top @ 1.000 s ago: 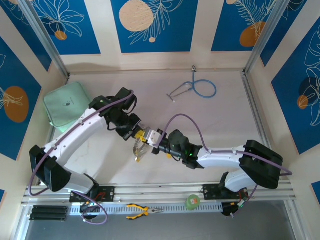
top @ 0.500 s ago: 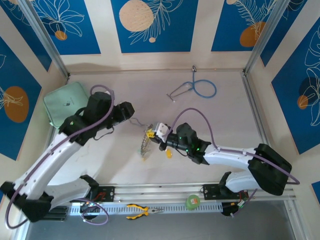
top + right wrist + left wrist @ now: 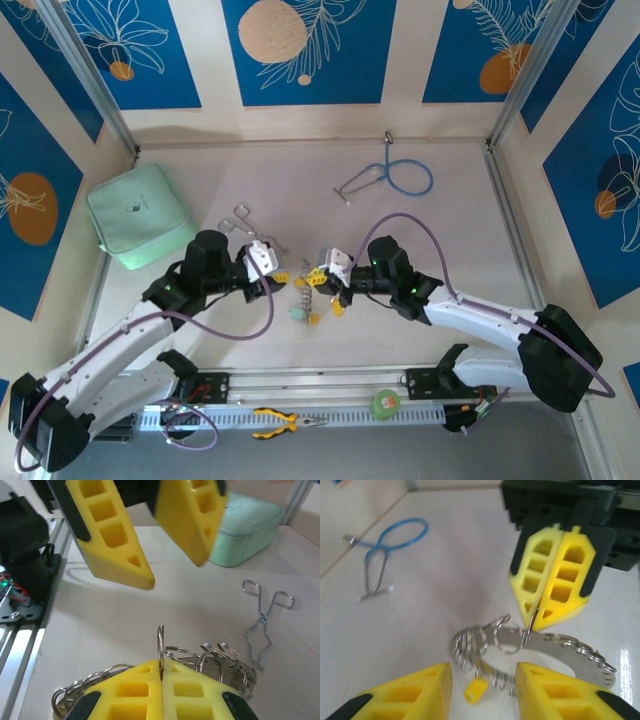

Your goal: Put the keys on the keyring

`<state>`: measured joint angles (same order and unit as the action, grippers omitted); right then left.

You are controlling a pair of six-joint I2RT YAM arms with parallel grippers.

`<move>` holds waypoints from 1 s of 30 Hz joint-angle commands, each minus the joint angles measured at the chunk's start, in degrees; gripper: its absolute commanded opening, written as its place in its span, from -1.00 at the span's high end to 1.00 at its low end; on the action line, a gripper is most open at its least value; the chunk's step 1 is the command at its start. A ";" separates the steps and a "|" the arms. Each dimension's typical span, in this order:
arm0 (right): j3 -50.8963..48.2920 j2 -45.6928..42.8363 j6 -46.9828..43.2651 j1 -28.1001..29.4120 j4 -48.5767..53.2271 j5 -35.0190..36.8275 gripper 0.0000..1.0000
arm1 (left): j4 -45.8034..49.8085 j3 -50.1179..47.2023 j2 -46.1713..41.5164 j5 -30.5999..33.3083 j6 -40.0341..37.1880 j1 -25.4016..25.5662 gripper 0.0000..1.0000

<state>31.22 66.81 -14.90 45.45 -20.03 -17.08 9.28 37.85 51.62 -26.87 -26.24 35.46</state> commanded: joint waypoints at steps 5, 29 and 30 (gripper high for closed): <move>3.50 -2.03 -3.58 -0.19 3.46 -3.81 1.00 | -5.05 -0.20 4.51 -12.67 -9.57 0.95 0.18; 5.37 -0.96 -3.58 1.22 4.30 -3.31 1.00 | -3.09 0.65 6.99 -13.12 -10.58 1.12 0.62; 5.34 -0.79 -3.68 1.30 4.30 -3.40 1.00 | -2.99 0.73 6.96 -13.20 -10.60 1.10 0.69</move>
<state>34.41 65.84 -18.59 46.17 -13.78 -18.68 5.58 37.76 58.35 -38.41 -36.16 36.18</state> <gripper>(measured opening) 0.050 0.180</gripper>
